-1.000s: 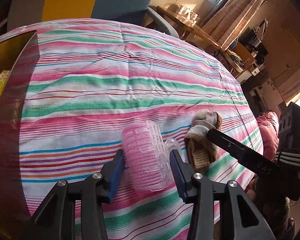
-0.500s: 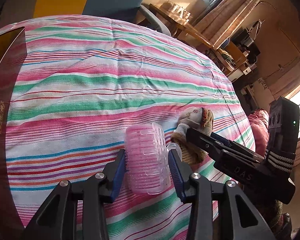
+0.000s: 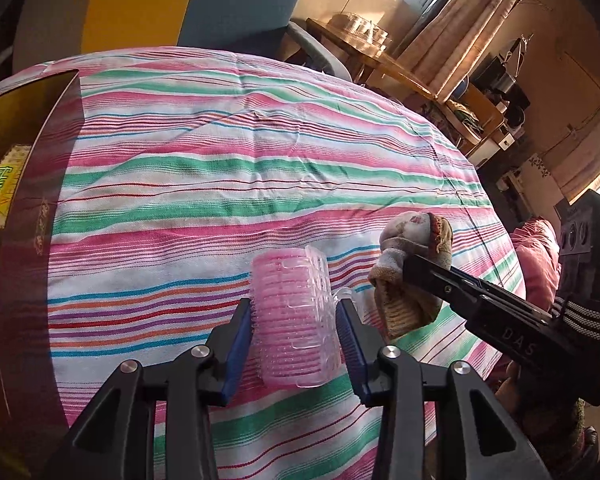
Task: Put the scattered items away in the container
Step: 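Grasp the pink hair roller with the left tool while the right tool grasps the beige sock, then carry the hair roller and sock with both tools over the gold tray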
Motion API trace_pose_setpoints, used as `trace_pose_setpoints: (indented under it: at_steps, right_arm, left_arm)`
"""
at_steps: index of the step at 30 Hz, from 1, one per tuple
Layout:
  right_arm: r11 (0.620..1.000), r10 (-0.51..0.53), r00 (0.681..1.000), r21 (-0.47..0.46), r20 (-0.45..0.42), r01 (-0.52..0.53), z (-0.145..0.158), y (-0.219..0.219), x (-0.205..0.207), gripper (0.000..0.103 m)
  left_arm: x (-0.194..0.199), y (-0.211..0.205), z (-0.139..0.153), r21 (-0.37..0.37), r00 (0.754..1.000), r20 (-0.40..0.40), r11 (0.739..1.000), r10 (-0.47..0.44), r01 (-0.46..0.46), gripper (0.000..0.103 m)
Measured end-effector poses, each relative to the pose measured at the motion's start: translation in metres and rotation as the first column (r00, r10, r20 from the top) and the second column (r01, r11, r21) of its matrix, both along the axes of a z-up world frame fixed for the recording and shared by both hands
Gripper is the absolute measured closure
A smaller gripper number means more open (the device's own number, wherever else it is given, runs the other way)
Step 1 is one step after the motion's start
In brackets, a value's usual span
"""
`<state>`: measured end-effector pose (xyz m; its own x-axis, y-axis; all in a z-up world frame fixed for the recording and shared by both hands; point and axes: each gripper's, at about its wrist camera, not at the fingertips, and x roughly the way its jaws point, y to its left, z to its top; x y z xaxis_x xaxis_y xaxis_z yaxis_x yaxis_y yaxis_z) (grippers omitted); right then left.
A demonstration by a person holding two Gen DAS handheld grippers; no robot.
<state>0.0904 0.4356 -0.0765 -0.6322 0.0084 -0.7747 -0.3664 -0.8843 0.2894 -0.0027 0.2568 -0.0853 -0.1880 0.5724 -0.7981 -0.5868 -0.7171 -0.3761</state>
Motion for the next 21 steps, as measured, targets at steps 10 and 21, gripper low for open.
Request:
trace_pose_setpoints:
  at_steps: [10,21]
  right_arm:
    - [0.996,0.046,0.999,0.070,0.008,-0.046,0.009,-0.026,0.010,0.075]
    - [0.985,0.130,0.991,0.117,-0.033,-0.125,0.031,-0.062,0.005,0.075]
  left_arm:
    - [0.007,-0.024,0.024,0.020,0.996,-0.079,0.999,0.028,-0.026,0.061]
    - [0.006,-0.060,0.051,0.054,0.984,-0.140,0.994,0.105,-0.099,0.061]
